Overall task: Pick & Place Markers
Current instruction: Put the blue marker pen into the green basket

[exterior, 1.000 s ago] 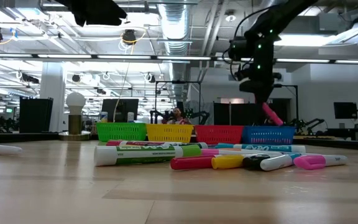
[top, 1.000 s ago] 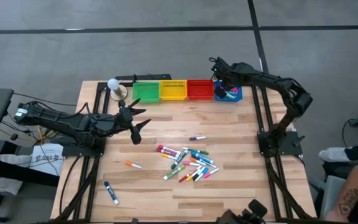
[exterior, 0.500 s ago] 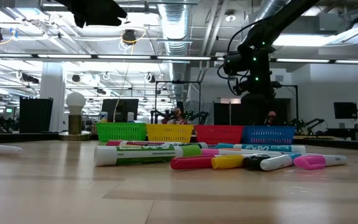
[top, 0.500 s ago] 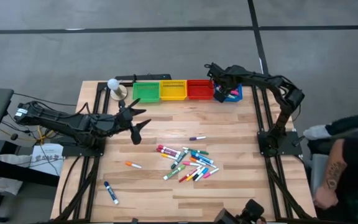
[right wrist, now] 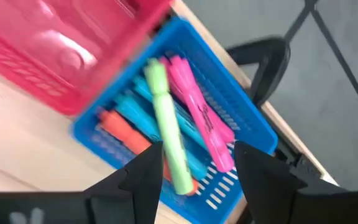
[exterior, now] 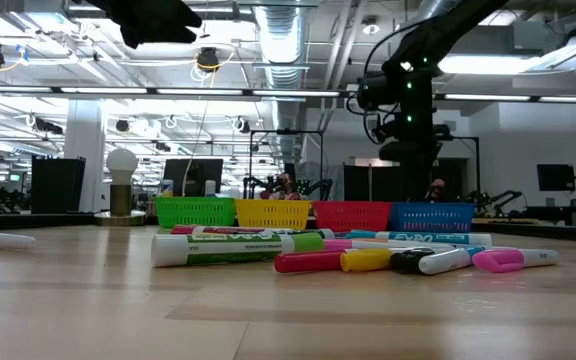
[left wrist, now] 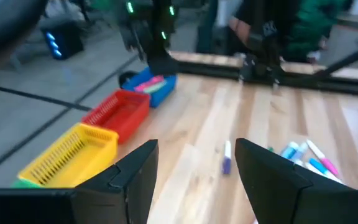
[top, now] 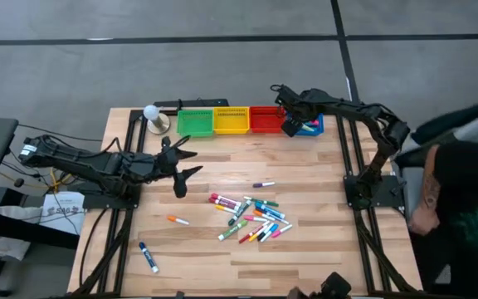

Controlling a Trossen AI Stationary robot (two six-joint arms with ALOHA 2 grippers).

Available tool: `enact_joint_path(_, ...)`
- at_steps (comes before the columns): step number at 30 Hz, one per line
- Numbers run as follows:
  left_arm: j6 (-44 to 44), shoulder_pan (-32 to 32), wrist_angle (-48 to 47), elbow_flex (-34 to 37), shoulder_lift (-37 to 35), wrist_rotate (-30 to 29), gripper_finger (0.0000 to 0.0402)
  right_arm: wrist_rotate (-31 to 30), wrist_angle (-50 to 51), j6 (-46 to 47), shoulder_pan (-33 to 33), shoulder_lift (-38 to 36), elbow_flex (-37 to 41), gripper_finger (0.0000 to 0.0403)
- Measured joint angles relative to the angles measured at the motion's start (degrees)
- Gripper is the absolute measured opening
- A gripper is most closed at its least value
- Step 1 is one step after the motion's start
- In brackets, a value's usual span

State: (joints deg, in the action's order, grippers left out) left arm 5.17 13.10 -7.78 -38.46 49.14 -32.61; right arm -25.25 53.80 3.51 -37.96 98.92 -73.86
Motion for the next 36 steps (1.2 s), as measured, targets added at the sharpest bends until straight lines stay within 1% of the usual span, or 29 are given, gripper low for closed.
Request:
enact_joint_path(7,7.0,-0.02,-7.13,0.0,0.01,4.89,0.0214,-0.03,-3.9,2.31,5.08,-5.06,-0.01,0.0186)
enact_joint_path(13,13.24,0.0,-11.45,0.0,0.01,11.96,0.0214,0.36,-8.17,6.18,10.44,-8.71,-0.01,0.0177)
enact_joint_path(19,20.06,1.25,-19.11,0.0,0.01,18.98,0.0214,2.62,-10.96,6.58,16.85,-9.08,-0.01,0.0178)
enact_joint_path(23,23.67,3.48,-25.01,0.0,0.01,20.86,0.0214,2.85,-12.02,6.58,21.33,-8.59,0.04,0.0182)
enact_joint_path(36,23.78,12.94,-34.6,0.0,0.01,29.63,0.0214,2.97,-15.66,7.04,34.37,-8.83,0.0,0.017)
